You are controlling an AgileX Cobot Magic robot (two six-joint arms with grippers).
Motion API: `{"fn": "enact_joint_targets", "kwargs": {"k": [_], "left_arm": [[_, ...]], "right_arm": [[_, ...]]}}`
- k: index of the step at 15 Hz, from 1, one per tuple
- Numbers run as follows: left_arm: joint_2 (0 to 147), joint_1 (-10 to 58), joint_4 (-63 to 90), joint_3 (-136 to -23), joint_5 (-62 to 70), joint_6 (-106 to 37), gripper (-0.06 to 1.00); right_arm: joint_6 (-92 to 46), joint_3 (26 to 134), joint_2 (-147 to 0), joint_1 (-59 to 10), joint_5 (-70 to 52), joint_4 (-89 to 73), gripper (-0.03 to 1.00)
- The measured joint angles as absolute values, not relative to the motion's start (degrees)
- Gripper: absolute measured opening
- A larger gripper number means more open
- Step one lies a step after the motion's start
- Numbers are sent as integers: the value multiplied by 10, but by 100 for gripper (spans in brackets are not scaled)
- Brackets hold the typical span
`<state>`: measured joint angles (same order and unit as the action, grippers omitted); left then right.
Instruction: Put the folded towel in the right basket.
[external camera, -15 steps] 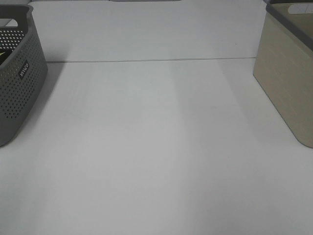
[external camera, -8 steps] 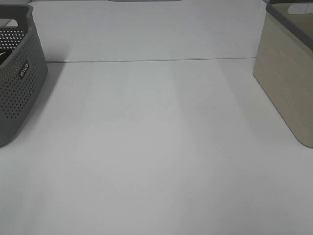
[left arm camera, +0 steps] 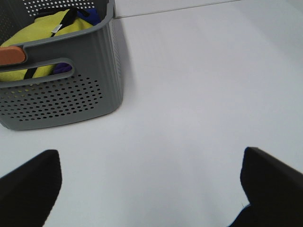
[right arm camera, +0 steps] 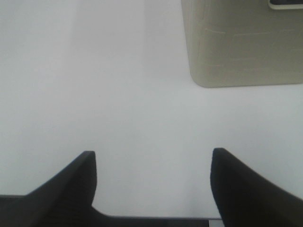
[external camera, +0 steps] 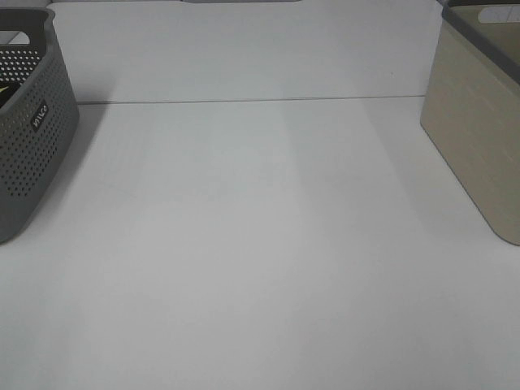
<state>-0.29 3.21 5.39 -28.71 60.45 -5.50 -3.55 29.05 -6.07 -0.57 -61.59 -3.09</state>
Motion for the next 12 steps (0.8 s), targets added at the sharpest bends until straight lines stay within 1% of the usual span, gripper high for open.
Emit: {"fn": "enact_joint_targets", "kwargs": {"k": [4,12], "left_arm": [[-3,32,54,-287,604,-55,98],[-3,32,54,-287,604,-55,98]], "right_arm": [[-36,290,3,-6,-612,-31,65],[-36,289,4,-6,-612,-31,65]]}}
